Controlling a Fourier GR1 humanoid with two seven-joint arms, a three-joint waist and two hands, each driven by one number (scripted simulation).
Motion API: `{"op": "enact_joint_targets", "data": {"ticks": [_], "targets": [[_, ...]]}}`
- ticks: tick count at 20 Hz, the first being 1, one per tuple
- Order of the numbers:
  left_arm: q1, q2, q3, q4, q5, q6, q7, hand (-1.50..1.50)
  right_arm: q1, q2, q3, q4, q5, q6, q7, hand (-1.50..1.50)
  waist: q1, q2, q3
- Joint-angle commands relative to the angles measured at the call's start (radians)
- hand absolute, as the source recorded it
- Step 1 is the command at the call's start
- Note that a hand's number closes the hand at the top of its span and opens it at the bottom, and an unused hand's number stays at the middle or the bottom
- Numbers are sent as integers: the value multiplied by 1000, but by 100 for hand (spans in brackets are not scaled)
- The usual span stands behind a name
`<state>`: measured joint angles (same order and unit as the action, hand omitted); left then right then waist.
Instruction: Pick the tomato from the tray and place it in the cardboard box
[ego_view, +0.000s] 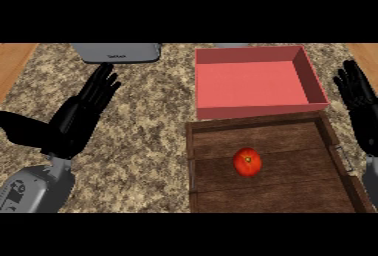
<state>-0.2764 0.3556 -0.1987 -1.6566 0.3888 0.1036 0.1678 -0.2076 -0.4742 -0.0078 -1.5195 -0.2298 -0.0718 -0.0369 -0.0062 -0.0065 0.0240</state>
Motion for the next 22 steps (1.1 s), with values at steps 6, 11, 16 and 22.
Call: {"op": "enact_joint_targets", "data": {"ticks": [6,11,16,22], "targets": [[187,38,95,211,-207,239,-45,0,98,20,90,-275,163,-121,21,150,-13,-2,-28],[243,-5,101,255,-176,224,-109,0,340,29,144,-297,488,-379,61,-150,-37,-1,-27],[208,-62,63,266,-220,265,-103,0,443,-42,230,-525,766,-400,237,-150,-17,2,-27],[217,-58,77,297,-209,220,-129,0,486,-163,213,-758,829,-139,605,-150,-3,4,-27]]}}
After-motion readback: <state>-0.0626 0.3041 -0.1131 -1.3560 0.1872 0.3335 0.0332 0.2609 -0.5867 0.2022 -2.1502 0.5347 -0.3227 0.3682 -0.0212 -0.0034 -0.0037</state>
